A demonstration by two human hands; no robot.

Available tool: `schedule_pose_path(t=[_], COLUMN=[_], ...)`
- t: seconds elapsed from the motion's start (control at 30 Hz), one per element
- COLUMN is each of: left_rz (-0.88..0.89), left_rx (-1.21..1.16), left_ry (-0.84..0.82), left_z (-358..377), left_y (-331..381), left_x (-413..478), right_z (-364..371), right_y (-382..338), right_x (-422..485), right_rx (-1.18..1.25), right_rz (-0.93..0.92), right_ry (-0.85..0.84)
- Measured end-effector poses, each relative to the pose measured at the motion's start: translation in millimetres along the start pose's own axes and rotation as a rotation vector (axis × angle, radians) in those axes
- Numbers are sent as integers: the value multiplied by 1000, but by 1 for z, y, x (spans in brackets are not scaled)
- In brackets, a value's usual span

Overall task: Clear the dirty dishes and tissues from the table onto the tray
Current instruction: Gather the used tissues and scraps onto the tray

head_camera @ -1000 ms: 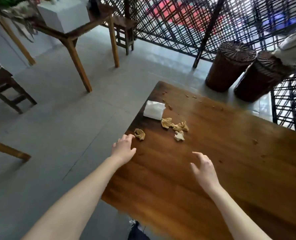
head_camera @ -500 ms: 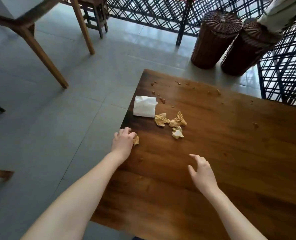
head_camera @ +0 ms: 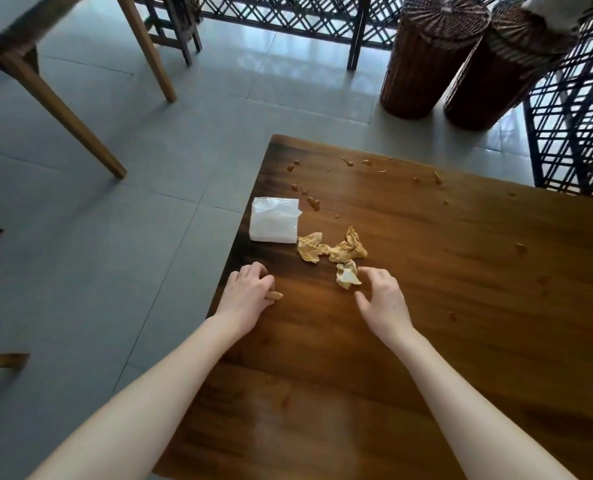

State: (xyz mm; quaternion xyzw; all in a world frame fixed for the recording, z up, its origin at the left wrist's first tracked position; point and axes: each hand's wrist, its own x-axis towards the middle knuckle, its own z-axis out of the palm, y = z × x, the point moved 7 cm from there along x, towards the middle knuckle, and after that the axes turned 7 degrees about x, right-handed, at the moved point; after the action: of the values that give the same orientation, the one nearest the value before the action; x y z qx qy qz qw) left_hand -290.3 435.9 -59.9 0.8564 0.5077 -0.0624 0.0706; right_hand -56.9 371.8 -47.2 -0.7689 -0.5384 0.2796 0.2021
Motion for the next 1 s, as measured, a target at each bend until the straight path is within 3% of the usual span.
schedule_pose_path(t=[0.3, 0.47, 0.6, 0.83, 1.0], left_rz=[95, 123, 148, 134, 130], left_rx=[-167, -210, -93, -2, -33], left_ry=[81, 7, -109, -42, -120], left_z=[-28, -17, 1, 3, 11], left_y=[56, 69, 73, 80, 80], left_x=[70, 88, 93, 81, 61], right_z=[30, 43, 42, 34, 23], right_y=[-18, 0, 4, -3, 9], right_x=[62, 64, 58, 34, 0], right_rx=[-230, -301, -349, -304, -170], right_rz=[-193, -192, -251, -299, -183], right_ry=[-81, -154, -124, -84, -78])
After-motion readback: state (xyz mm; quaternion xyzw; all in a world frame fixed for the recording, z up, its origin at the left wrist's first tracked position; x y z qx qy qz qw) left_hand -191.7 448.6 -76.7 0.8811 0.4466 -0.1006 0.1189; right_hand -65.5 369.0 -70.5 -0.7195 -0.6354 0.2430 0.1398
